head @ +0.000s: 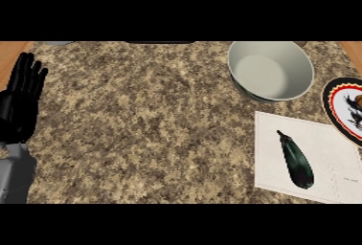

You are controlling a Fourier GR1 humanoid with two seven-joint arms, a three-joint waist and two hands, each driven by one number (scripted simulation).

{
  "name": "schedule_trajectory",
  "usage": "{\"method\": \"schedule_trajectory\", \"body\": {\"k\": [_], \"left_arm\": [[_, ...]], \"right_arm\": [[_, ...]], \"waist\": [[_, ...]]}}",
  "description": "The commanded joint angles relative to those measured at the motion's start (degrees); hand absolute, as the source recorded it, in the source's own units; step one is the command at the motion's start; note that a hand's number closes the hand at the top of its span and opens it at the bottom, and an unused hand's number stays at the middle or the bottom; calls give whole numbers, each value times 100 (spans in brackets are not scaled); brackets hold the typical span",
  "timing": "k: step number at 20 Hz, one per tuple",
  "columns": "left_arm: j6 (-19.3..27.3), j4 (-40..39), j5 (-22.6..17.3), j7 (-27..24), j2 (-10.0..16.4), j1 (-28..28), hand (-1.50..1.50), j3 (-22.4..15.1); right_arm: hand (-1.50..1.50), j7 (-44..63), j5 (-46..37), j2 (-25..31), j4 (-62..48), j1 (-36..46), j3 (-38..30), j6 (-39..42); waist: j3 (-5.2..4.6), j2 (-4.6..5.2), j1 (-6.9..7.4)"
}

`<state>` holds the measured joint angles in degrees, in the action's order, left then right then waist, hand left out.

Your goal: Pick the cupcake from the placemat and place it in the bowl

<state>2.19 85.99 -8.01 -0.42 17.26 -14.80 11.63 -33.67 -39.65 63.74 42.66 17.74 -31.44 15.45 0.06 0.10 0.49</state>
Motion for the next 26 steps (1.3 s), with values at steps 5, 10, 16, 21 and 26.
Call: {"method": "schedule_trajectory", "body": {"k": [5,10,16,21,26], "left_arm": [[70,-28,117,23,-72,65,0,-56],[71,140,56,159,56,68,0,99],[-288,-328,-128,-136,220,-150,0,260],[-309,-23,-145,7,212,155,0,259],[-41,125,25,322,4,-102,0,18]], "right_arm": [[150,394,1078,63,727,1043,-296,1507],[150,1371,1635,-295,1437,1413,-245,2268],[150,3090,1843,-974,1825,2877,473,2424],[150,4321,1822,-1660,2417,3447,1068,2435],[150,4535,1513,-2567,2445,3356,1690,1980]], "waist": [[-18,-29,-24],[-14,-40,-55],[-19,-3,46],[-18,-23,61],[-10,-12,32]]}}
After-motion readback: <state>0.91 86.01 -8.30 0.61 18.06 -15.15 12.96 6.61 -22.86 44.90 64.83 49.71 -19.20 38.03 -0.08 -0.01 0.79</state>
